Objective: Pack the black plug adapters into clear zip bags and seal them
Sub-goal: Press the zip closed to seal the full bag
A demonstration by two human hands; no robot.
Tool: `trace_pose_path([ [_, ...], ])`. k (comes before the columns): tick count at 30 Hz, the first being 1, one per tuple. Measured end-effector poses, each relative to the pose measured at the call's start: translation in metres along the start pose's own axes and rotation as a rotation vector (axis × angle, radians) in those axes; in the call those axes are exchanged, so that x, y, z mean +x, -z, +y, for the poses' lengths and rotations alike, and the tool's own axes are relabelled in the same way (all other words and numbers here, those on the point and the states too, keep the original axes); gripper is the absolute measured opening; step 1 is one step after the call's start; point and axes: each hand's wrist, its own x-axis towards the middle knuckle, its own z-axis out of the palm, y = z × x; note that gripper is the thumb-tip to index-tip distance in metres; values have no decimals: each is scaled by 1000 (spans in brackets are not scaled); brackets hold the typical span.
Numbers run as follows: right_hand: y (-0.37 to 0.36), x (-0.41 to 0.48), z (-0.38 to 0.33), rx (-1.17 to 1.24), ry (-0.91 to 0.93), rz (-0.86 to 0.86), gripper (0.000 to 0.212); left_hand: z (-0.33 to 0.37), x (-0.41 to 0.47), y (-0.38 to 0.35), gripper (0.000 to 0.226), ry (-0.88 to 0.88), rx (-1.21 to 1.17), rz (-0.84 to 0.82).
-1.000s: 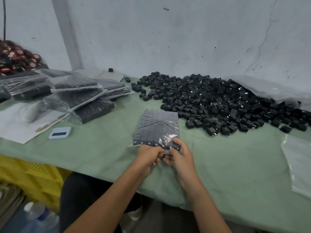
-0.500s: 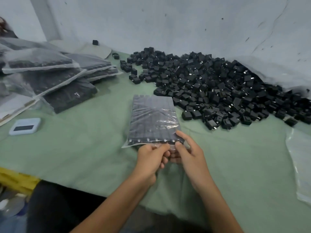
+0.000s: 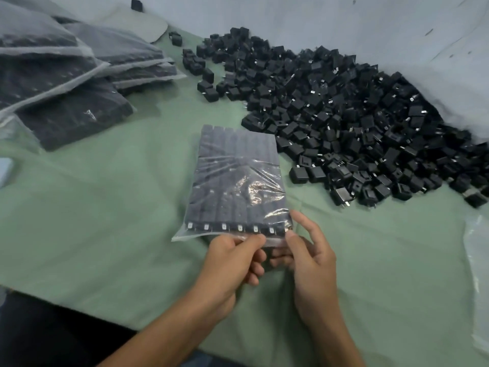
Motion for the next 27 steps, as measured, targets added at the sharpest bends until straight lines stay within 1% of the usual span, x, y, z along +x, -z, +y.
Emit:
trace_pose_path([
  [4,0,-1,-1,-8,0,-6,36,3,0,-1,25,18,-6,-20],
  [9,-1,-2,-3,0,-8,-21,36,5,-3,-9,22,90,-100,-1],
  [12,0,-2,-5,18,-23,-31,36,5,-5,-13,22,77,-77,-9],
  [17,-1,-4,-9,78,-55,-29,32,3,-6,-17,29,-12,-33,14],
  [21,-2,-6,-11,109,-77,-43,37,0,-6,-17,29,-30,-41,23],
  [24,0,-6,-10,92,-68,-24,42,2,-6,-11,28,11,-29,-23],
  [27,0,-5,-9,84,-71,-8,44,6,-4,-1,24,46,-32,-16],
])
